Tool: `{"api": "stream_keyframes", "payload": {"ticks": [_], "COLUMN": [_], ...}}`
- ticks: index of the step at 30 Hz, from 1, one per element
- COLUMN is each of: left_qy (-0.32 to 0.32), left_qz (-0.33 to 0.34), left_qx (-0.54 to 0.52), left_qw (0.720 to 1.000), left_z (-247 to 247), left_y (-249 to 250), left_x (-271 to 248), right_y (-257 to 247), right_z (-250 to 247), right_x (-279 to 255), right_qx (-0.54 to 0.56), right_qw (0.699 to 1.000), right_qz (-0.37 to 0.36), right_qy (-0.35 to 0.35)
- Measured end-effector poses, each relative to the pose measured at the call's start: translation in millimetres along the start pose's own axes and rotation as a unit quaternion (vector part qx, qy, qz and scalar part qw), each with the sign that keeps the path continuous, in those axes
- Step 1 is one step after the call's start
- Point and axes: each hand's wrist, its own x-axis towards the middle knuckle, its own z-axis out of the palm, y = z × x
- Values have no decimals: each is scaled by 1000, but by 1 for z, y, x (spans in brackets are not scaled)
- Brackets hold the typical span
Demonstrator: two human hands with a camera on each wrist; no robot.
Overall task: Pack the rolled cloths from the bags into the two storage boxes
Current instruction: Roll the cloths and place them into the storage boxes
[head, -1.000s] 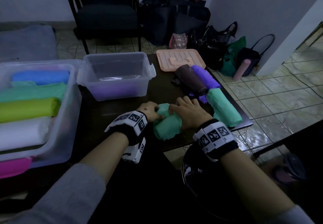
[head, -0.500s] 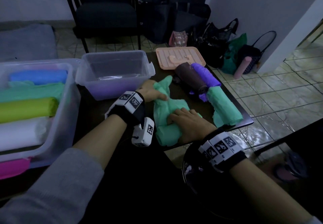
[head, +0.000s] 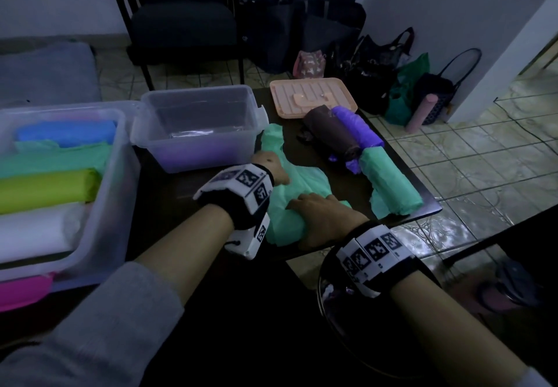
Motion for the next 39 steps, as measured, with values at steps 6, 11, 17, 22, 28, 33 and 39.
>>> {"api": "stream_keyframes", "payload": {"ticks": [6,11,17,22,28,33,39], "left_qy": [-53,-121,-112,-20,4,4,-4], "left_qz": [-20,-60,-23,20,30,37,39], "left_qx": [2,-194,-451,-481,-468,-454,-445], "left_qw": [998,972,885,876,883,890,895], "left_z": [16,19,-10,-39,-50,-52,-53], "left_y": [-2,-4,13,24,28,30,38], "left_x": [-1,10,2,3,6,9,10], "right_y": [-6,-5,-1,0,0,-2,1], "right_z": [-8,-5,-9,-14,-5,6,2], "right_x": [-1,0,-2,-3,4,7,12], "right_qx": [-12,-5,-32,-52,-85,-40,21], "right_qw": [998,1000,997,990,992,997,999], "right_qz": [10,-3,-25,-36,-23,-19,-2], "right_qy": [-53,-28,65,124,91,68,33]}}
